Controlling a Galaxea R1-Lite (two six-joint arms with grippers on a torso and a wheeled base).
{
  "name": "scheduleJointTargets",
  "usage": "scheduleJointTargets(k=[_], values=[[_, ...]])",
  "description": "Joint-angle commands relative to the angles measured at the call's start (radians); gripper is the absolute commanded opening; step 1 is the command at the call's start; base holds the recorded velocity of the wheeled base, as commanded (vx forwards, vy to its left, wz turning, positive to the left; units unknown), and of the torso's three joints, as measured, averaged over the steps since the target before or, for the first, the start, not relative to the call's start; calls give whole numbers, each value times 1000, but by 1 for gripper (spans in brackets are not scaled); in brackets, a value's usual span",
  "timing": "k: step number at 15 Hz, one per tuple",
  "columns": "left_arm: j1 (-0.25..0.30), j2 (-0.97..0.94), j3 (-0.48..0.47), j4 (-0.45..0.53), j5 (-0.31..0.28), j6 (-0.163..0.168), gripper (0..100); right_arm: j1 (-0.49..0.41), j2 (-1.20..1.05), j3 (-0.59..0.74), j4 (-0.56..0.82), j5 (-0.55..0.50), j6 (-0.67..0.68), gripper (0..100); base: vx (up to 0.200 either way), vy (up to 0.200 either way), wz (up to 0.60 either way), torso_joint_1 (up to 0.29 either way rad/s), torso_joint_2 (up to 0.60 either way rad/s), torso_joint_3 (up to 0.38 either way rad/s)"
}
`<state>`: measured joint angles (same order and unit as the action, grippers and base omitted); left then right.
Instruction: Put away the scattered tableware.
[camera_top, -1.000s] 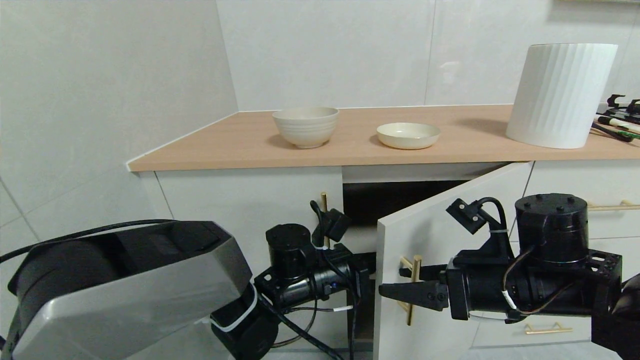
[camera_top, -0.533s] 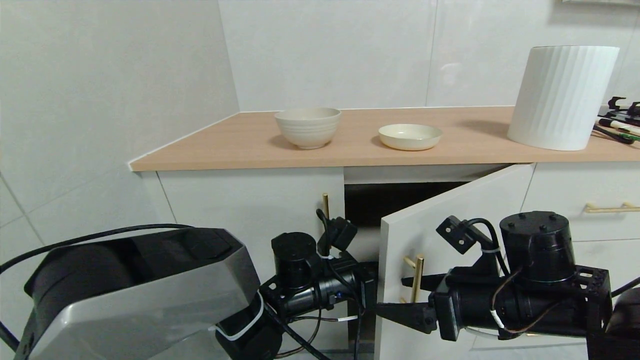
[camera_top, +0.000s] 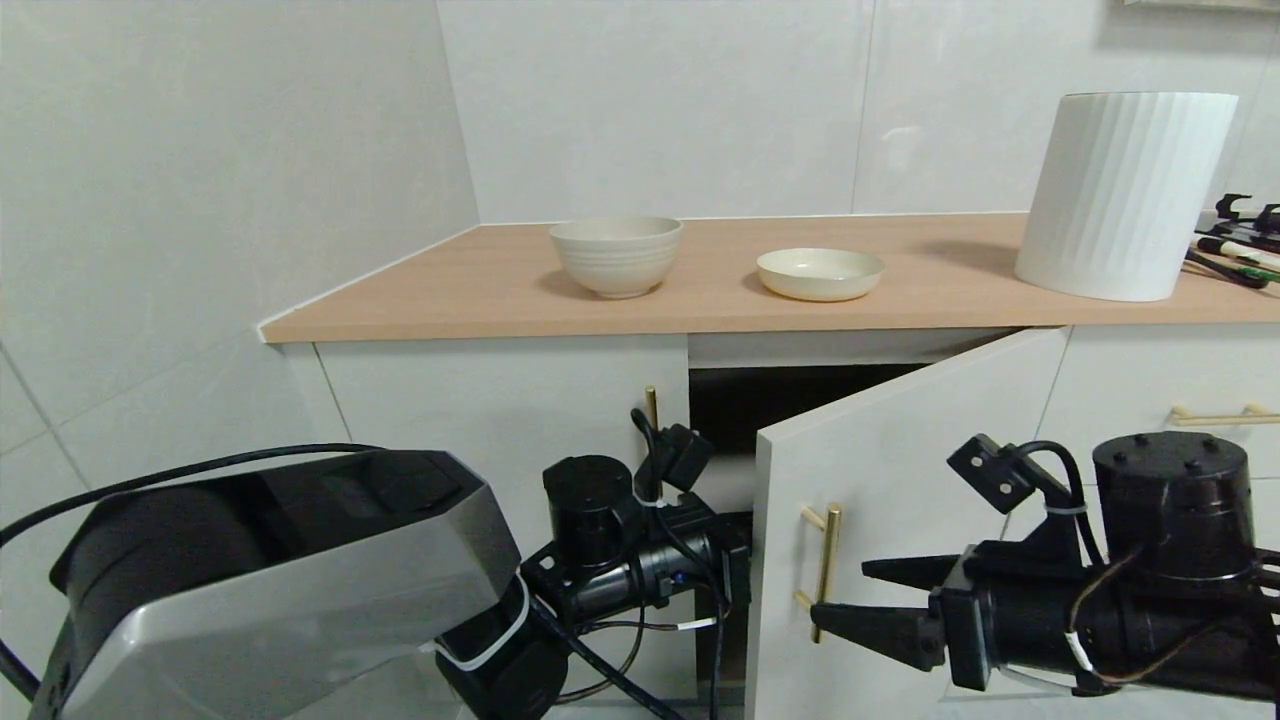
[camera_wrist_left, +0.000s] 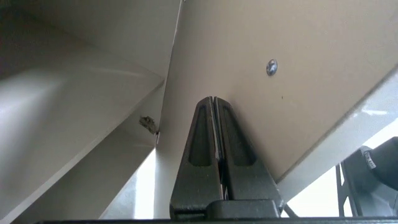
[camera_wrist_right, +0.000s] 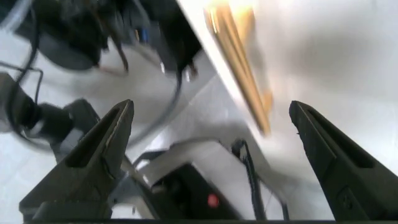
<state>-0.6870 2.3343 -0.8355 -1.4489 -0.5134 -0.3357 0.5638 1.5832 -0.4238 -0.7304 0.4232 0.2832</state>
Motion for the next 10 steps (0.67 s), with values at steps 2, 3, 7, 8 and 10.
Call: scheduleJointTargets(k=[2,3,7,8,10], values=[[0,-1,1,-1,0,-2,0,-5,-111,114,-9,2,-1,100,0,0,0,0,0,0],[0,-1,0,-1,0,-2,0,-5,-118,123,-7,3,-1,100,0,0,0,0,0,0],[-9,-7,-8,16,-2,-6,0,-5,-118,155,-7,3,-1,100,-50,0,0,1,2,2],[-8,-13,-25,53,-2,-6,0,-5,-118,162,-7,3,-1,100,-200,0,0,12,2,7],[-8,4,-80,79,-2,-6,0,-5,-121,163,-7,3,-1,100,-200,0,0,12,5,-2]])
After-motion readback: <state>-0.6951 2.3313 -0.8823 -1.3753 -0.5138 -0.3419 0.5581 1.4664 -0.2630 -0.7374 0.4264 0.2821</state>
